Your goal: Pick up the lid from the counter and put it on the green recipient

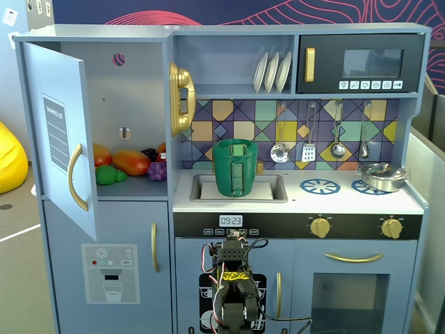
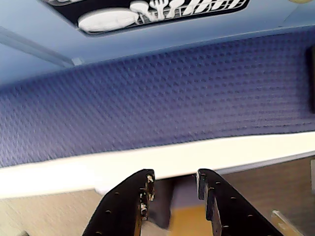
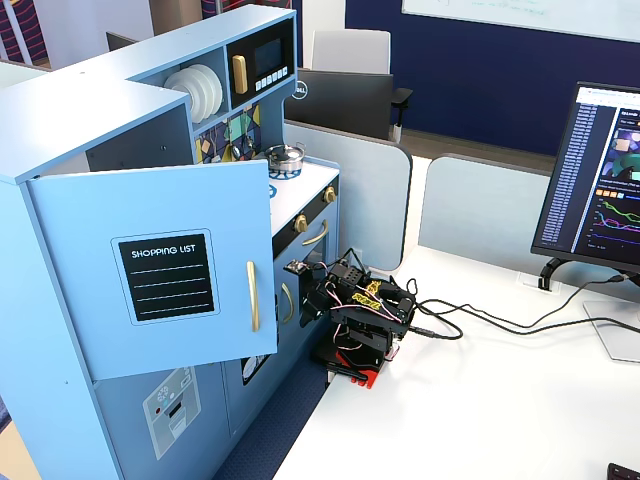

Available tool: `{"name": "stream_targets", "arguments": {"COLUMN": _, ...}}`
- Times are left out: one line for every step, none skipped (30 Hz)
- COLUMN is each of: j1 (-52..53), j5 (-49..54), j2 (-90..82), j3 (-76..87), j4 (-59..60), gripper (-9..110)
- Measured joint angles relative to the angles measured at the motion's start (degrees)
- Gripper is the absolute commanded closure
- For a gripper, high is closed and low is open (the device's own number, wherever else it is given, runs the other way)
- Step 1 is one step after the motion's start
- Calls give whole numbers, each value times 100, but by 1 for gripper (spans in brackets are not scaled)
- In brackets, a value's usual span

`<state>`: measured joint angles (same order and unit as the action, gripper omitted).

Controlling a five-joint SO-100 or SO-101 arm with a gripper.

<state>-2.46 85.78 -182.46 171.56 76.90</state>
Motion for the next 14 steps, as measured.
{"name": "stream_targets", "arguments": {"j1": 18, "j5": 18, "j2": 0, "j3": 0, "j4": 0, "gripper": 100}}
{"name": "stream_targets", "arguments": {"j1": 26, "j5": 35, "j2": 0, "j3": 0, "j4": 0, "gripper": 100}}
{"name": "stream_targets", "arguments": {"j1": 26, "j5": 44, "j2": 0, "j3": 0, "j4": 0, "gripper": 100}}
{"name": "stream_targets", "arguments": {"j1": 26, "j5": 44, "j2": 0, "j3": 0, "j4": 0, "gripper": 100}}
{"name": "stream_targets", "arguments": {"j1": 18, "j5": 44, "j2": 0, "j3": 0, "j4": 0, "gripper": 100}}
{"name": "stream_targets", "arguments": {"j1": 18, "j5": 44, "j2": 0, "j3": 0, "j4": 0, "gripper": 100}}
{"name": "stream_targets", "arguments": {"j1": 18, "j5": 44, "j2": 0, "j3": 0, "j4": 0, "gripper": 100}}
{"name": "stream_targets", "arguments": {"j1": 18, "j5": 44, "j2": 0, "j3": 0, "j4": 0, "gripper": 100}}
{"name": "stream_targets", "arguments": {"j1": 18, "j5": 44, "j2": 0, "j3": 0, "j4": 0, "gripper": 100}}
{"name": "stream_targets", "arguments": {"j1": 18, "j5": 44, "j2": 0, "j3": 0, "j4": 0, "gripper": 100}}
{"name": "stream_targets", "arguments": {"j1": 18, "j5": 44, "j2": 0, "j3": 0, "j4": 0, "gripper": 100}}
{"name": "stream_targets", "arguments": {"j1": 18, "j5": 44, "j2": 0, "j3": 0, "j4": 0, "gripper": 100}}
{"name": "stream_targets", "arguments": {"j1": 18, "j5": 44, "j2": 0, "j3": 0, "j4": 0, "gripper": 100}}
{"name": "stream_targets", "arguments": {"j1": 18, "j5": 44, "j2": 0, "j3": 0, "j4": 0, "gripper": 100}}
